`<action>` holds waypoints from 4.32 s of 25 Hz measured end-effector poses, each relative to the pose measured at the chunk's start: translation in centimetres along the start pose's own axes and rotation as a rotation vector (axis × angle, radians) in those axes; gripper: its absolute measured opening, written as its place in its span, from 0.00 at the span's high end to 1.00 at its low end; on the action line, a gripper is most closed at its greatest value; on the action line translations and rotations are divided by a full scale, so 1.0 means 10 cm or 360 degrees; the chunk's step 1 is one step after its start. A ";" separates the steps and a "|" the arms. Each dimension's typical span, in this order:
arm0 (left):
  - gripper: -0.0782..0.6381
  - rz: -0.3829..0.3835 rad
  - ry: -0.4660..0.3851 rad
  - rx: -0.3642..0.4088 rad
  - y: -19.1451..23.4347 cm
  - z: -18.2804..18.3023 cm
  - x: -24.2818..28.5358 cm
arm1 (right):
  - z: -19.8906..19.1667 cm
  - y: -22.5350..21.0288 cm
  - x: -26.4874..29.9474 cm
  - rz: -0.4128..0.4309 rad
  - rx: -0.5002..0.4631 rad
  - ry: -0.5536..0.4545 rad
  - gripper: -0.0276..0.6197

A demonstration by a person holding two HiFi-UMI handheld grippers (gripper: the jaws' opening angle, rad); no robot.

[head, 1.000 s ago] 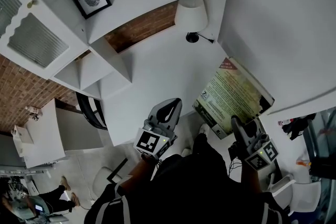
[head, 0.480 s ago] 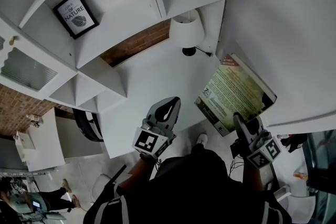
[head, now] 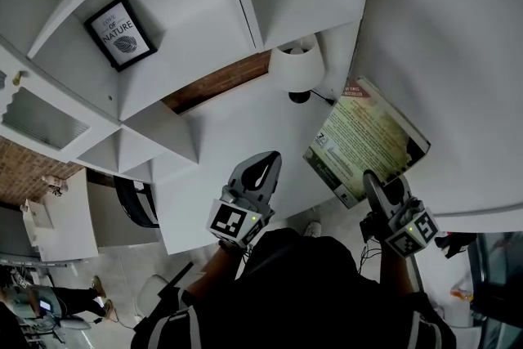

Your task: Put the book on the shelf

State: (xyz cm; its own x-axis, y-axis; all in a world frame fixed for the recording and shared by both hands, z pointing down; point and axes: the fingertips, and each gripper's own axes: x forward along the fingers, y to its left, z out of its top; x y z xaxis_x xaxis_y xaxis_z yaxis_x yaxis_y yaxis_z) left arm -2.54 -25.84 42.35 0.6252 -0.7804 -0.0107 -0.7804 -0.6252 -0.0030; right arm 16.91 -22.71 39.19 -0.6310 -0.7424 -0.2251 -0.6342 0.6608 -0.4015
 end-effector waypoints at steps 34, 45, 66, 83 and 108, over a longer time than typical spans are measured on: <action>0.87 0.0098 -0.0360 0.0205 0.96 1.44 0.54 | 1.08 -0.01 1.33 0.0064 -0.0448 -0.0189 0.71; 0.87 0.0067 -0.0401 0.0254 0.91 1.71 0.73 | 1.41 -0.05 1.67 0.0122 -0.0451 -0.0240 0.71; 0.87 0.0073 -0.0354 0.0278 0.96 1.66 1.04 | 1.64 -0.49 2.47 -0.0040 -0.0685 -0.0163 0.71; 0.87 0.0094 -0.0349 0.0278 0.99 1.72 1.11 | 1.76 -0.81 3.23 -0.0178 -0.0711 -0.0101 0.71; 0.87 0.0172 -0.0305 0.0234 1.19 1.58 1.04 | 1.70 -1.30 3.75 -0.0281 -0.0566 -0.0042 0.71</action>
State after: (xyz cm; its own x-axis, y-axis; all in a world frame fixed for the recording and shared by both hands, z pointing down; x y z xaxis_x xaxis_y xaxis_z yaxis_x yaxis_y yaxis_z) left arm -5.43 -41.20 26.41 0.5369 -0.8176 -0.2081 -0.8436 -0.5192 -0.1366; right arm 9.05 -61.04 20.82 -0.4895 -0.8476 -0.2048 -0.8501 0.5162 -0.1046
